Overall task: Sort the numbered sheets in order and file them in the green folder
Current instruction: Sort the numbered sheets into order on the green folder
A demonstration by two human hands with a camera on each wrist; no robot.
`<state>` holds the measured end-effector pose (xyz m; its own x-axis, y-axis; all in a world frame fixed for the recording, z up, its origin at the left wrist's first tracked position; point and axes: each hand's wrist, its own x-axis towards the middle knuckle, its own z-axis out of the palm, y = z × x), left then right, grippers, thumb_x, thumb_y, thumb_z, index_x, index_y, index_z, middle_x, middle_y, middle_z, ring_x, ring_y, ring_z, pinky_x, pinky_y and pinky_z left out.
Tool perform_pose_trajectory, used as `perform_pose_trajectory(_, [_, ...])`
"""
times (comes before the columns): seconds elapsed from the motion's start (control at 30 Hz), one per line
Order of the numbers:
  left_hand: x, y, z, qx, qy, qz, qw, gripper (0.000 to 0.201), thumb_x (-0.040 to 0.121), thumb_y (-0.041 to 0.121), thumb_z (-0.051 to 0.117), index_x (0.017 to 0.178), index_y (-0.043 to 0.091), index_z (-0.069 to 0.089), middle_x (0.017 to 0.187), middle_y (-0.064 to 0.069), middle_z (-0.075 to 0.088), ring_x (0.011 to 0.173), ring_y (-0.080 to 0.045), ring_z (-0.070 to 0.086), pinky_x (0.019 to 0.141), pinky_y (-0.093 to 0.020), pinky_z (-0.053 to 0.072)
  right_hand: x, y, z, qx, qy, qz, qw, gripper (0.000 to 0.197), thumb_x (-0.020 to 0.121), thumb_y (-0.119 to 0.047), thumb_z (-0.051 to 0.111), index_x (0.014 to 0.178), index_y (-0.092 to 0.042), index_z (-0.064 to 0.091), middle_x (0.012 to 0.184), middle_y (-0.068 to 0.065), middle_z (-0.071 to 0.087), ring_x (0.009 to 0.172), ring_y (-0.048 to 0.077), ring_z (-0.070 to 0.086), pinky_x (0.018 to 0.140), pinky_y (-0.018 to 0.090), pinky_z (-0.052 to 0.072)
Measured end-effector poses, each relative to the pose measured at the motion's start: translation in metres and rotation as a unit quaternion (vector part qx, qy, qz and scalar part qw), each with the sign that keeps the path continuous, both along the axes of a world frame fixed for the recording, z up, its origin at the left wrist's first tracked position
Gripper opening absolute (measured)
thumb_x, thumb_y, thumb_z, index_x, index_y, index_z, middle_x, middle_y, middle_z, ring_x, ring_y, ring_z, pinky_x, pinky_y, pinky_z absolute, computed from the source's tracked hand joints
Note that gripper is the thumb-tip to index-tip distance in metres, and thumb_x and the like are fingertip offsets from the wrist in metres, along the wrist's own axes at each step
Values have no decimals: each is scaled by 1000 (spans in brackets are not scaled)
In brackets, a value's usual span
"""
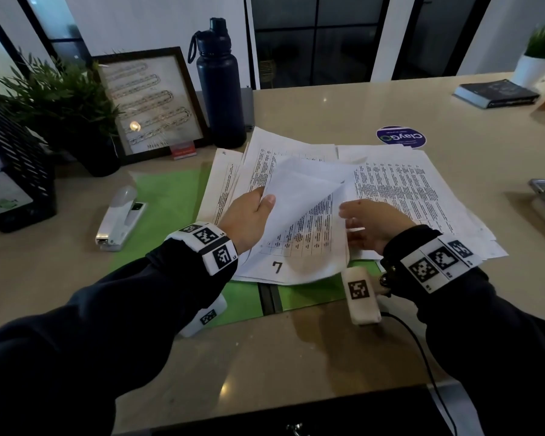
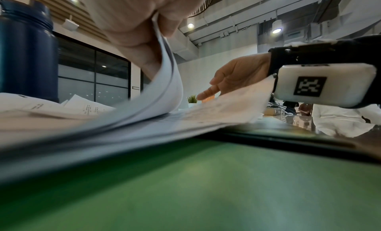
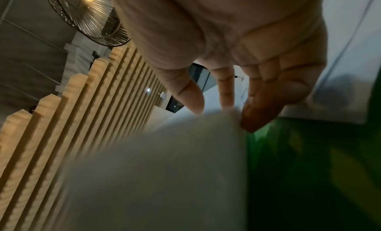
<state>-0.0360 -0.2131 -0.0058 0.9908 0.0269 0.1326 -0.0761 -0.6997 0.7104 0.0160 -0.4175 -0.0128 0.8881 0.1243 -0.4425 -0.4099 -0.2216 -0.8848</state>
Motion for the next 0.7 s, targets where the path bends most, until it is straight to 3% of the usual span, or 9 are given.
perform_pose_trajectory(0.07, [0, -1, 0, -4, 3, 4, 1000, 38, 101, 24, 30, 133, 7, 45, 134, -8, 53, 123, -24, 48, 92, -20, 32, -3, 4, 0, -27, -10, 64, 998, 14, 91, -6, 48, 92, -11, 60, 90, 11, 61, 72, 25, 59, 60, 31, 50])
perform_pose_trajectory(0.17, [-1, -2, 1, -8, -1, 11, 1000, 40, 101, 23, 30, 135, 6, 43, 138, -8, 49, 128, -23, 43, 91, -14, 26, -5, 9, 2, -30, -38, 113, 992, 24, 90, 2, 45, 85, -12, 63, 88, 8, 61, 66, 20, 58, 49, 24, 49])
perform_pose_trajectory(0.33, [-1, -3, 1, -9, -2, 21, 1000, 41, 101, 24, 30, 135, 4, 41, 141, -9, 46, 132, -22, 39, 90, -11, 23, 3, 14, 4, 89, -117, 17, 989, 29, 92, 2, 46, 77, -16, 62, 73, 5, 56, 56, 14, 51, 52, 26, 43])
perform_pose_trajectory(0.43, [3, 0, -4, 3, 35, 21, 999, 51, 101, 33, 29, 141, 2, 33, 147, -10, 38, 137, -23, 33, 112, -28, 23, 7, 14, 4, 112, -125, -25, 985, 27, 93, -2, 48, 77, -18, 62, 69, 3, 54, 54, 12, 49, 50, 26, 43])
perform_pose_trajectory(0.5, [3, 1, -5, 6, 43, 24, 999, 54, 100, 36, 29, 141, 1, 33, 146, -11, 40, 136, -24, 35, 113, -37, 27, 8, 13, 4, 103, -134, -38, 985, 25, 93, -3, 48, 79, -19, 62, 70, 1, 54, 56, 11, 48, 50, 23, 42])
perform_pose_trajectory(0.57, [3, 0, -4, -1, 33, 21, 999, 52, 100, 36, 28, 132, -2, 43, 130, -13, 54, 122, -25, 48, 105, -34, 35, 9, 10, 3, 93, -145, -44, 984, 26, 93, -2, 48, 80, -20, 62, 72, 0, 55, 55, 8, 48, 46, 16, 41])
perform_pose_trajectory(0.6, [1, -1, -3, -6, 23, 15, 1000, 48, 100, 35, 28, 117, -2, 53, 109, -12, 61, 103, -23, 56, 93, -31, 40, 9, 9, 3, 94, -145, -45, 984, 27, 93, -1, 46, 82, -20, 62, 72, -1, 55, 53, 7, 49, 44, 15, 41])
perform_pose_trajectory(0.63, [0, -2, -1, -8, 15, 12, 1000, 45, 100, 34, 27, 93, 1, 56, 84, -6, 58, 80, -19, 54, 78, -27, 38, 8, 8, 3, 101, -141, -45, 984, 28, 93, -1, 45, 85, -20, 62, 73, -1, 55, 51, 5, 51, 42, 15, 41])
perform_pose_trajectory(0.7, [-2, -3, 2, -5, 5, 7, 1000, 44, 101, 33, 26, 62, 13, 35, 60, 1, 35, 55, -13, 35, 59, -28, 26, 6, 7, 4, 125, -132, -37, 983, 26, 94, 0, 43, 97, -18, 61, 78, -1, 58, 51, 3, 56, 45, 17, 46])
